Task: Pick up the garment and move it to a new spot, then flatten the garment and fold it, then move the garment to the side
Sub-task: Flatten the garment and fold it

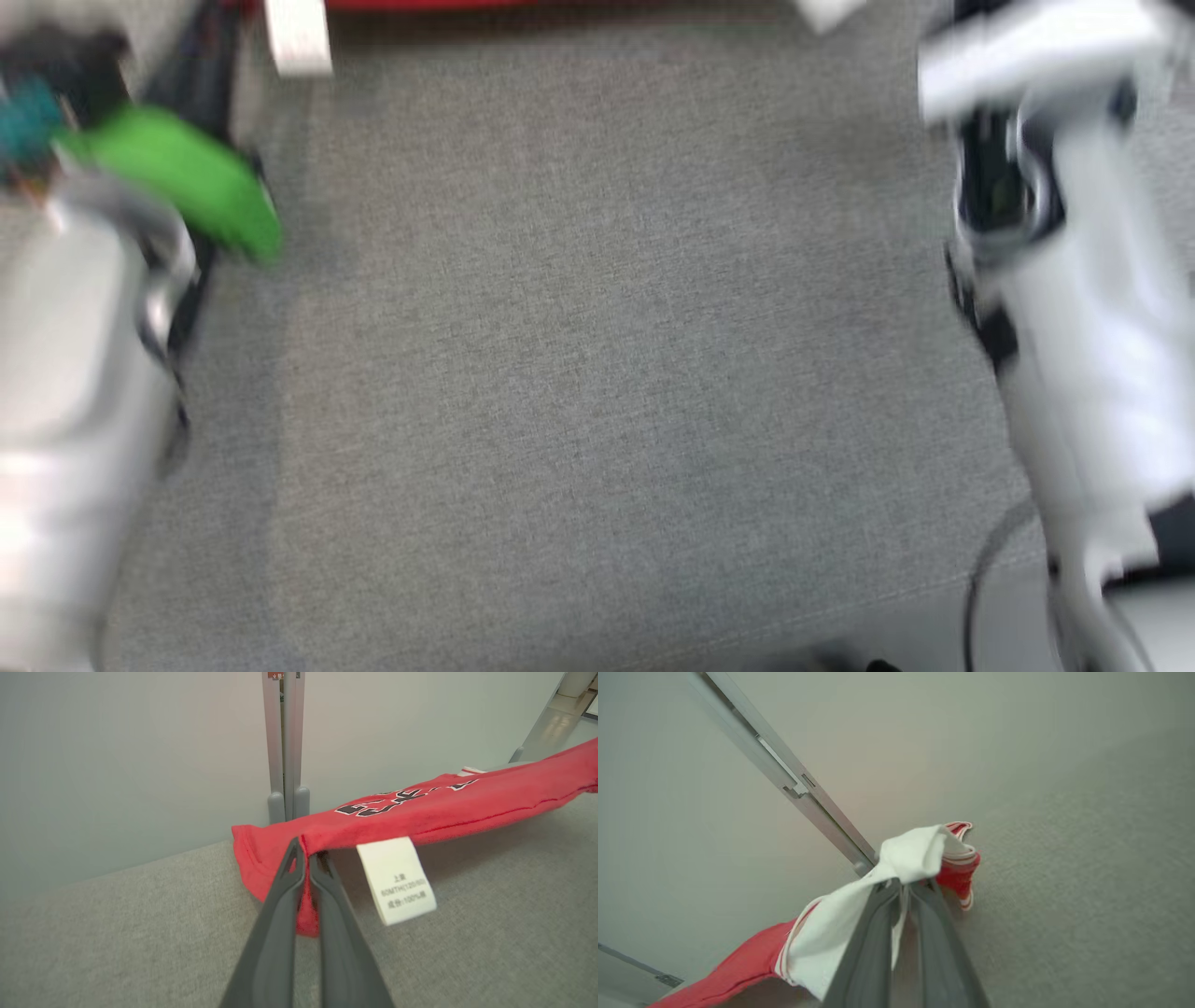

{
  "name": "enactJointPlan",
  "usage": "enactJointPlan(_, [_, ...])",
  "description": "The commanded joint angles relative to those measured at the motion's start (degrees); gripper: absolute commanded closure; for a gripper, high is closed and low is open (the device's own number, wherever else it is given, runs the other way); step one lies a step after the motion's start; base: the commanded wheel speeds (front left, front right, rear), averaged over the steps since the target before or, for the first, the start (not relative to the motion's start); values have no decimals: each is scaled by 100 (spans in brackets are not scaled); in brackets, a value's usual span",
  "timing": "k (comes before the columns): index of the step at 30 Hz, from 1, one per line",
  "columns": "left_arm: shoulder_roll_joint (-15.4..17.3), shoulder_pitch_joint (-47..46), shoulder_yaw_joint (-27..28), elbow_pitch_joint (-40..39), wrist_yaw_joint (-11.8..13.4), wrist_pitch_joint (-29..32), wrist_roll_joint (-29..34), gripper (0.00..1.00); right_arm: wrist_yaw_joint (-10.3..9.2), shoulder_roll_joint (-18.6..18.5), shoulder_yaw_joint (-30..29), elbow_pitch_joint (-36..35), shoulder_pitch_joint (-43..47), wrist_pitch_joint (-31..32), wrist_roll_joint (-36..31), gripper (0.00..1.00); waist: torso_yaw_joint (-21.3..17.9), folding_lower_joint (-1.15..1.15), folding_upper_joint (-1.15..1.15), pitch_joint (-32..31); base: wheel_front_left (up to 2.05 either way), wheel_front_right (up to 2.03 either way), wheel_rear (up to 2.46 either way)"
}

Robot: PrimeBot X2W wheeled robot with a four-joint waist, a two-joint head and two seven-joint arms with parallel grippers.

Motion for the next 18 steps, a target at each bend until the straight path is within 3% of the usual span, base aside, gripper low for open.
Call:
enactJointPlan(1, [-12,545,-37,-73,0,-78,-170,100,0,-144,51,-229,598,15,72,100,90,-1,0,-464,0,0,0])
enactJointPlan(5, [-77,1987,-41,-435,148,-253,-478,100,0,-439,1,-938,2276,74,215,100,145,-1,0,-904,0,0,0])
enactJointPlan(8, [-128,2988,26,-891,362,-324,-685,100,-1,-411,-129,-1477,3308,208,315,100,139,-1,0,-1180,0,0,0])
enactJointPlan(18, [-188,5723,-57,-3300,1510,-226,-993,100,-1,-91,-830,-3407,5968,1214,-128,100,157,-1,0,-1616,0,0,0])
